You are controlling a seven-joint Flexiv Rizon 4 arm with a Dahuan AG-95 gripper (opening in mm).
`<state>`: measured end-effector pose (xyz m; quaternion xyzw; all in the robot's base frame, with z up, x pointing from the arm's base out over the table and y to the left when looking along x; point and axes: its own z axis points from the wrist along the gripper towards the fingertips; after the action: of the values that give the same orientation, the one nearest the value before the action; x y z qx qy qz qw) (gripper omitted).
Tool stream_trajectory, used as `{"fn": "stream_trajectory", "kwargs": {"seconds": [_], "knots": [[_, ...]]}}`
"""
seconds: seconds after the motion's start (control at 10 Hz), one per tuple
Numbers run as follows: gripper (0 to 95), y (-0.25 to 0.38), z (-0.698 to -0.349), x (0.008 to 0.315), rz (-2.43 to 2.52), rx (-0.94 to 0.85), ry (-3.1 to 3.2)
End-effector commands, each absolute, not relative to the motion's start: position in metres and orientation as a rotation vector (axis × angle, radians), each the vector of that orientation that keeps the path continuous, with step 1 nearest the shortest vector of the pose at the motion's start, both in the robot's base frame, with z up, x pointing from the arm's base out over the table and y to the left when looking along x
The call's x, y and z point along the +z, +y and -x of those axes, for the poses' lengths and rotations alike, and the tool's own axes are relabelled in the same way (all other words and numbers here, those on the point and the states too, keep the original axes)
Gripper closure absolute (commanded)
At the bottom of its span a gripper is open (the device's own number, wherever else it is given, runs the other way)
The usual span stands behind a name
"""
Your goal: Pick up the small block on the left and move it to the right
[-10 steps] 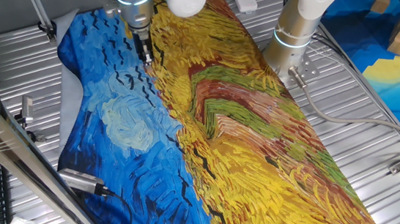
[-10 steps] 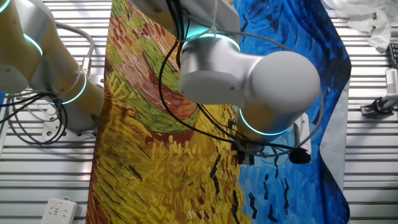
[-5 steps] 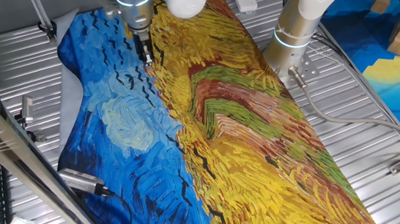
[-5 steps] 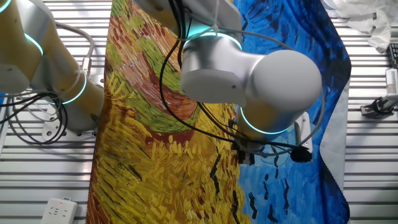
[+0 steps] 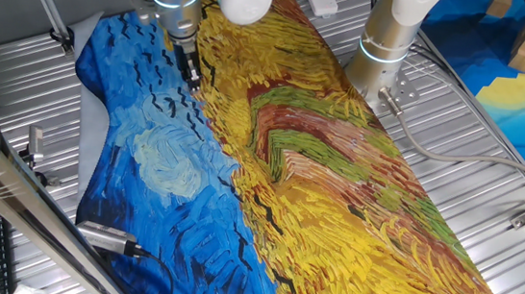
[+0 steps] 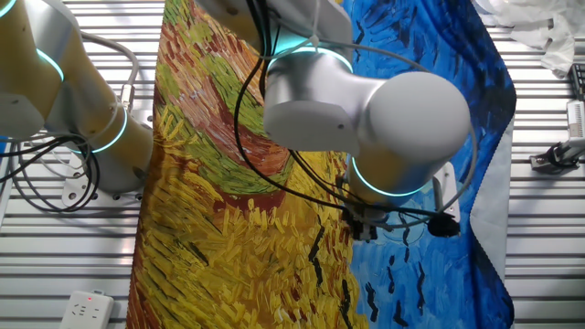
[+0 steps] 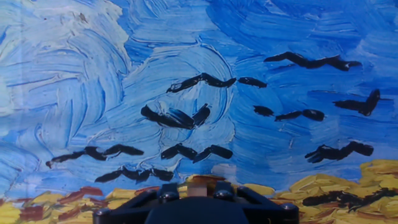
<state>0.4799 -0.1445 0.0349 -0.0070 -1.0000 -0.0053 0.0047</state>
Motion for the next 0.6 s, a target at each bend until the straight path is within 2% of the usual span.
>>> {"fn": "stream_trajectory", "kwargs": {"seconds": [0.1,0.6], "knots": [[76.0,-0.1442,-0.4820,0.0351,0.025,-0.020,-3.126],[76.0,-0.1440,-0.4823,0.0349,0.045,-0.021,-3.119]]}}
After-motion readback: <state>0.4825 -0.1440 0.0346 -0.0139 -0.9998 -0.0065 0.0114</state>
